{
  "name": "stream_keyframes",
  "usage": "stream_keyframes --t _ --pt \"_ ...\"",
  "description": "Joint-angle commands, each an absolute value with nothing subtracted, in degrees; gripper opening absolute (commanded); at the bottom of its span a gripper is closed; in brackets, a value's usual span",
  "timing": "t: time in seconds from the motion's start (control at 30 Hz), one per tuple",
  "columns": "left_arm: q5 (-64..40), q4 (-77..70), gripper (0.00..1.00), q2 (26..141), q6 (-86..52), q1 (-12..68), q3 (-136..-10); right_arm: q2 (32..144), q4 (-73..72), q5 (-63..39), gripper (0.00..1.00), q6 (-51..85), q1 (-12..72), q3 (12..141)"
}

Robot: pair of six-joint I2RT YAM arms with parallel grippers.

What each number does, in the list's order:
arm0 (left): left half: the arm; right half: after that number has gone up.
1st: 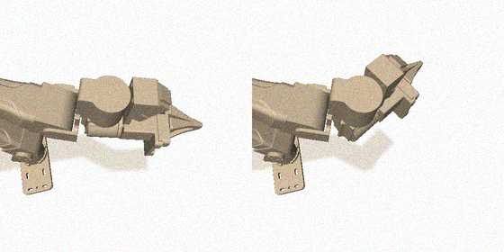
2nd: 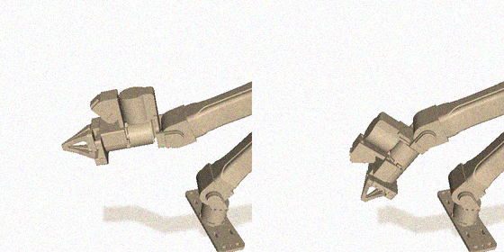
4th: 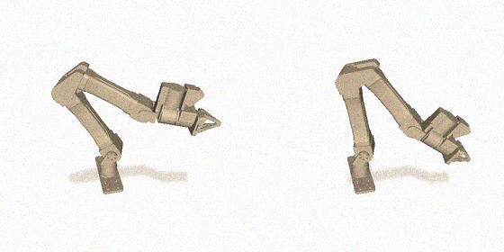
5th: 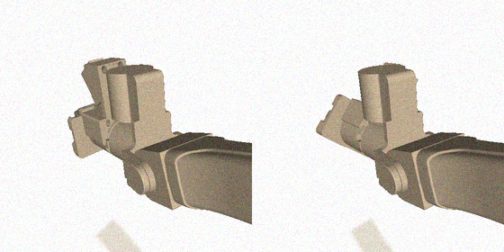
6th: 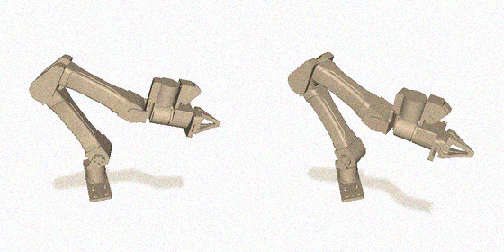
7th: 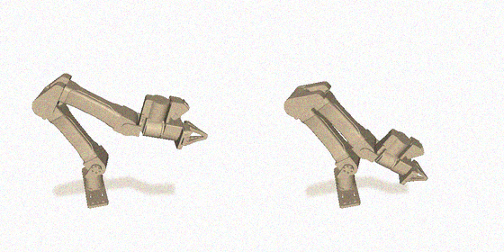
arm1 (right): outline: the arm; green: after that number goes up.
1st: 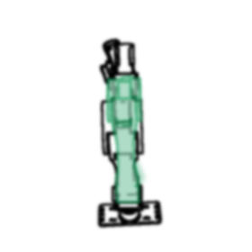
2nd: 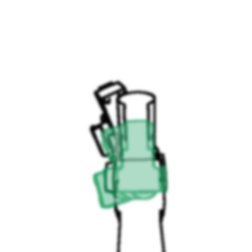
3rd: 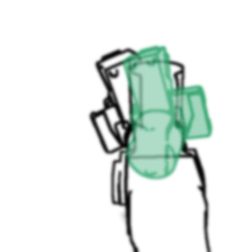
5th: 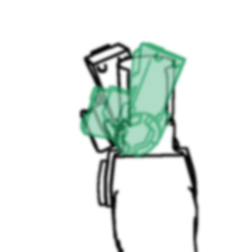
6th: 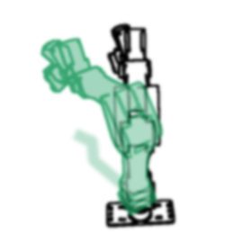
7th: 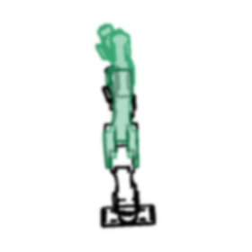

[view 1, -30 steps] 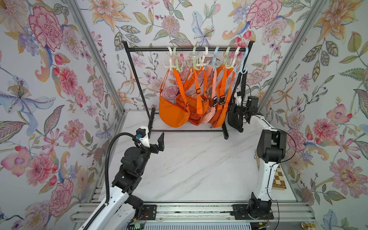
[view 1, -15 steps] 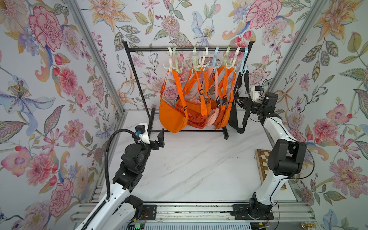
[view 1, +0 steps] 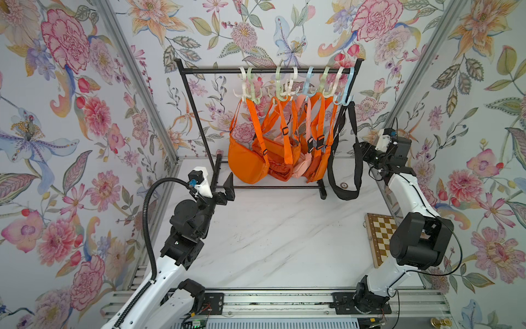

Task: Take the bag off the hook
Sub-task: Adjust the clothesline at the center of the board, then pick up the bag from the hook.

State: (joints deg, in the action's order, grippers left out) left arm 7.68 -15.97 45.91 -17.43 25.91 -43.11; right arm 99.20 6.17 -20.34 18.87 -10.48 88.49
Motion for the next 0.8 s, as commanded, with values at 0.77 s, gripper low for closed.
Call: stream_keyframes --t 0.77 --pt "14.6 -19.0 1.0 62.1 -12.2 23.1 -55.8 73.8 12.4 -3.1 0.73 2.9 23.2 80.2"
